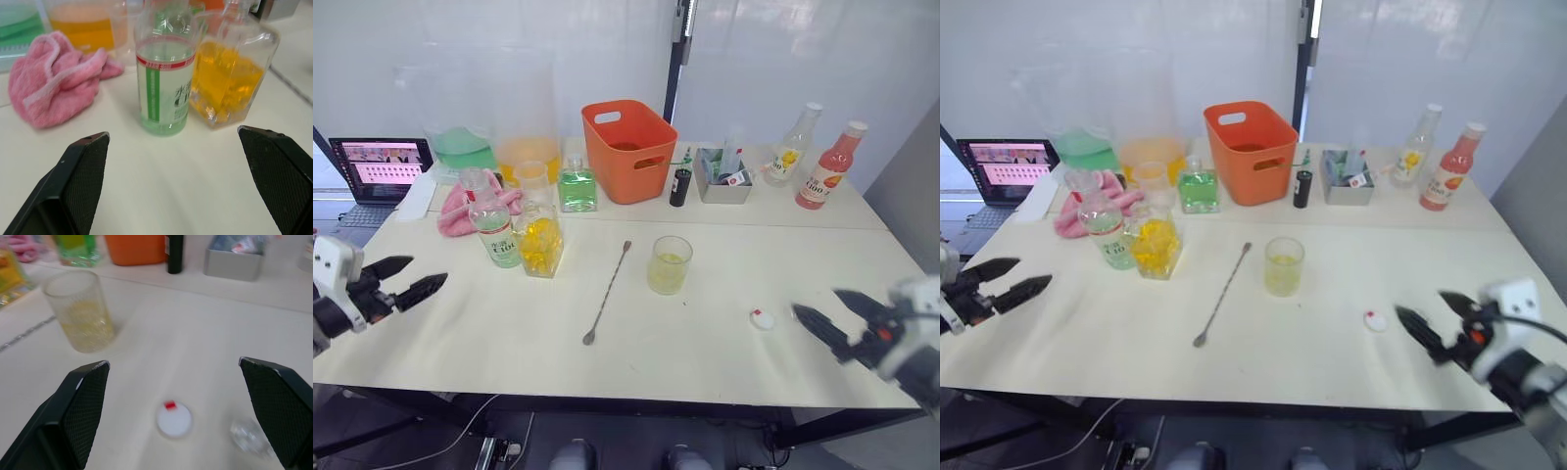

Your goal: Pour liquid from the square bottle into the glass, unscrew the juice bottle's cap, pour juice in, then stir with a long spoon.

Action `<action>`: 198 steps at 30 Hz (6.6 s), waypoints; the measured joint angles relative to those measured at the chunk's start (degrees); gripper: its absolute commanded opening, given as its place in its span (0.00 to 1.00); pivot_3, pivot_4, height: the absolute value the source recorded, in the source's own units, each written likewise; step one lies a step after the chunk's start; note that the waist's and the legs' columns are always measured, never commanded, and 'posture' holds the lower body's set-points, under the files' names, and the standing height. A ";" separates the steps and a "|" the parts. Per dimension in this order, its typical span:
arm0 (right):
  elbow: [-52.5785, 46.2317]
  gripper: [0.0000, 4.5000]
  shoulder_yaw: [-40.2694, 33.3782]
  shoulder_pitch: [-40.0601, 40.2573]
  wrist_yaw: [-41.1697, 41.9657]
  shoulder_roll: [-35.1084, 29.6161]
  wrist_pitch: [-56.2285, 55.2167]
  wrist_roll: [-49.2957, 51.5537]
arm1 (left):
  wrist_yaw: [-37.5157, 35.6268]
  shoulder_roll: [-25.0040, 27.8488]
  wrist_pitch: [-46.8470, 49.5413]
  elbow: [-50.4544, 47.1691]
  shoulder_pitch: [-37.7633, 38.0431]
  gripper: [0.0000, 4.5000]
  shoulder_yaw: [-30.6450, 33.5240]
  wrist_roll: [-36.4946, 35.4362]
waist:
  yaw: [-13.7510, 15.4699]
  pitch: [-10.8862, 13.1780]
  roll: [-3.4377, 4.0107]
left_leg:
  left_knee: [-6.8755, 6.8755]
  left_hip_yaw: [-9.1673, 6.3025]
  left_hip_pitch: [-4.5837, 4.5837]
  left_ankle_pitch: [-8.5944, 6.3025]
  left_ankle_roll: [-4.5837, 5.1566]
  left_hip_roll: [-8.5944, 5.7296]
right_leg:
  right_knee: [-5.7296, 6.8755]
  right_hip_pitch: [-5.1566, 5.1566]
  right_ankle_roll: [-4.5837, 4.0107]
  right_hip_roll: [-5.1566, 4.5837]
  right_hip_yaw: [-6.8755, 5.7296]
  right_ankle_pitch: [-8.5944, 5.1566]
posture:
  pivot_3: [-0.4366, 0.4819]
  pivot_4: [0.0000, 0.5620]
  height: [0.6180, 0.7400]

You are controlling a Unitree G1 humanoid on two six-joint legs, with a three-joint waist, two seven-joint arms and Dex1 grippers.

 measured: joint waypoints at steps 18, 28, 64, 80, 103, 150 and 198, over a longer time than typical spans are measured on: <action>4.46 1.00 -0.62 2.34 4.39 3.21 -9.97 -6.21 | 0.28 -5.74 -13.04 3.08 4.42 0.99 -3.20 4.83 | -0.63 -0.15 -0.16 | -0.50 0.31 0.72 -0.19 -0.32 0.29 | -0.60 0.62 -0.07 -0.63 -0.05 -0.03 | 0.48 0.27 0.99; 0.60 1.00 12.34 -18.02 7.28 -7.70 -0.41 5.42 | 19.57 -16.03 14.02 -34.60 13.08 0.99 -5.62 -6.36 | -0.32 -0.14 -0.14 | -0.50 0.22 0.65 -0.01 -0.01 0.13 | -0.64 0.74 -0.01 -0.74 -0.70 -0.01 | 0.48 0.27 0.99; -0.81 1.00 19.19 -26.00 15.66 -15.43 9.06 16.81 | 50.04 -32.25 40.00 -42.08 -7.14 0.45 -42.88 11.30 | 0.89 -0.19 -0.08 | -0.35 0.25 0.64 0.01 0.02 -0.05 | -0.72 0.84 0.16 -0.05 -0.37 -0.04 | 0.48 0.27 0.99; -2.37 1.00 19.19 -25.34 12.06 -13.97 8.96 16.70 | 40.38 -26.96 36.10 -39.88 -7.41 0.00 -40.21 11.44 | 0.86 -0.18 -0.09 | -0.36 0.25 0.63 0.01 0.02 -0.01 | -0.74 0.81 0.16 -0.02 -0.36 -0.04 | 0.48 0.27 0.99; -2.00 1.00 22.19 -27.06 9.69 -11.92 7.65 14.96 | -11.42 -0.56 -3.25 -15.57 -3.00 0.00 -28.07 8.25 | 0.73 -0.12 -0.03 | -0.56 0.36 0.36 -0.01 0.00 0.12 | -0.88 0.49 -0.34 -1.09 -0.57 -0.29 | 0.48 0.27 0.99; -4.59 1.00 21.74 -25.73 4.15 -10.48 7.67 16.64 | -19.74 2.07 0.18 -12.16 -16.75 0.01 -41.88 18.58 | 0.55 -0.17 0.12 | -0.54 0.38 0.46 0.02 0.05 0.06 | -0.80 0.74 0.11 -0.73 -1.26 -0.20 | 0.48 0.27 0.99; -4.13 0.46 37.90 -32.27 -32.67 17.61 0.20 41.47 | -5.81 -13.27 38.05 -30.93 -21.51 0.00 -27.84 -22.97 | -0.57 -0.06 0.03 | -0.45 0.11 0.46 0.03 0.05 0.01 | -0.53 0.73 0.14 -0.55 -1.25 -0.23 | 0.48 0.27 0.99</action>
